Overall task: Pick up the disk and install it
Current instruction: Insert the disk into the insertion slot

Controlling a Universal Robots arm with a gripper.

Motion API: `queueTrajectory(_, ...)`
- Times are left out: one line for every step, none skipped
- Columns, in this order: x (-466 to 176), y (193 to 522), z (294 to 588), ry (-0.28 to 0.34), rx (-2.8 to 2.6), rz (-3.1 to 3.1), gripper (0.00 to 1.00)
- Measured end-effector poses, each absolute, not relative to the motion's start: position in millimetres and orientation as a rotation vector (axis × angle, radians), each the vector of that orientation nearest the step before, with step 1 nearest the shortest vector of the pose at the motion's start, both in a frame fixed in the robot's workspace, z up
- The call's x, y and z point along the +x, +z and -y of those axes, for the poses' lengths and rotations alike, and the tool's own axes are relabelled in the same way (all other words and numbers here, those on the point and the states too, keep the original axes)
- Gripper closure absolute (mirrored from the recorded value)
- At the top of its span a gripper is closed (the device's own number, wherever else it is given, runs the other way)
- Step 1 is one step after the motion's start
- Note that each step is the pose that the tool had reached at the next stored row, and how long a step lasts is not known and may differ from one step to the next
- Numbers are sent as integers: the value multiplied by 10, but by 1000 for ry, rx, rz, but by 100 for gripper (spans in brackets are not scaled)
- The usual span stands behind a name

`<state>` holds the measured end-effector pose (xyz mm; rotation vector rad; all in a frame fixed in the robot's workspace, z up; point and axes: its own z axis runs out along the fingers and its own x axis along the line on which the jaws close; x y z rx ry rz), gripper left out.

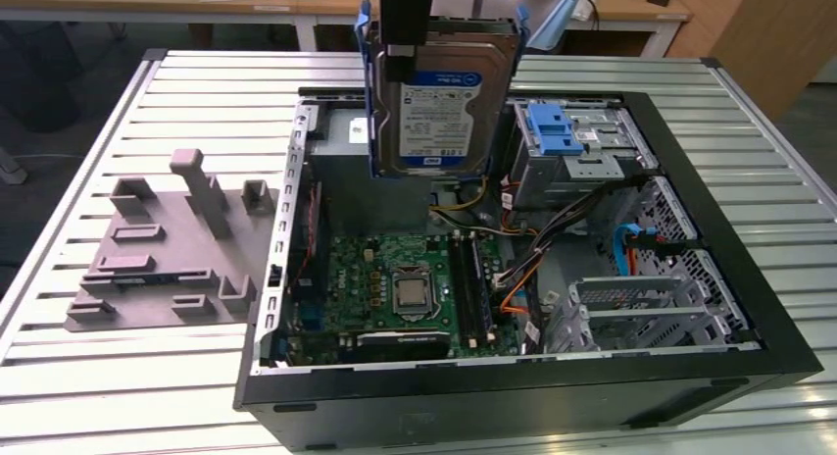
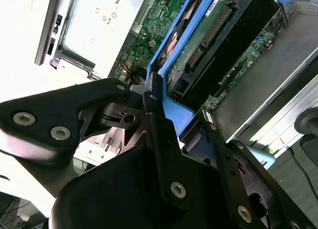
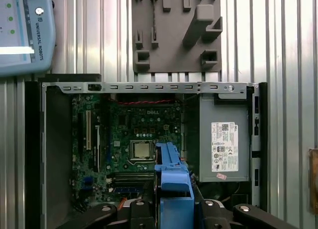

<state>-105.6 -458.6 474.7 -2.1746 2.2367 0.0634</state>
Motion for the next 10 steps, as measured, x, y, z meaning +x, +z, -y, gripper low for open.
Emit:
queueTrajectory(-1056,4747,4596,63,-2175,-2237,64)
queueTrajectory(-1056,4747,4607,63,-2175,-2237,64)
queueTrajectory(-1056,4747,4621,63,-2175,-2237,64)
queueTrajectory(-1056,4746,4639,63,-2175,-2237,64)
queueTrajectory(-1056,4746,4658,63,-2175,-2237,64)
queueTrajectory(-1056,4746,4677,63,-2175,-2237,64)
queueTrajectory(-1056,4746,4689,63,-2175,-2237,64)
queueTrajectory(-1056,4746,4702,63,-2175,-2237,64)
queueTrajectory(-1056,4745,4715,63,-2175,-2237,64)
queueTrajectory(-1053,4745,4720,62,-2175,-2237,64)
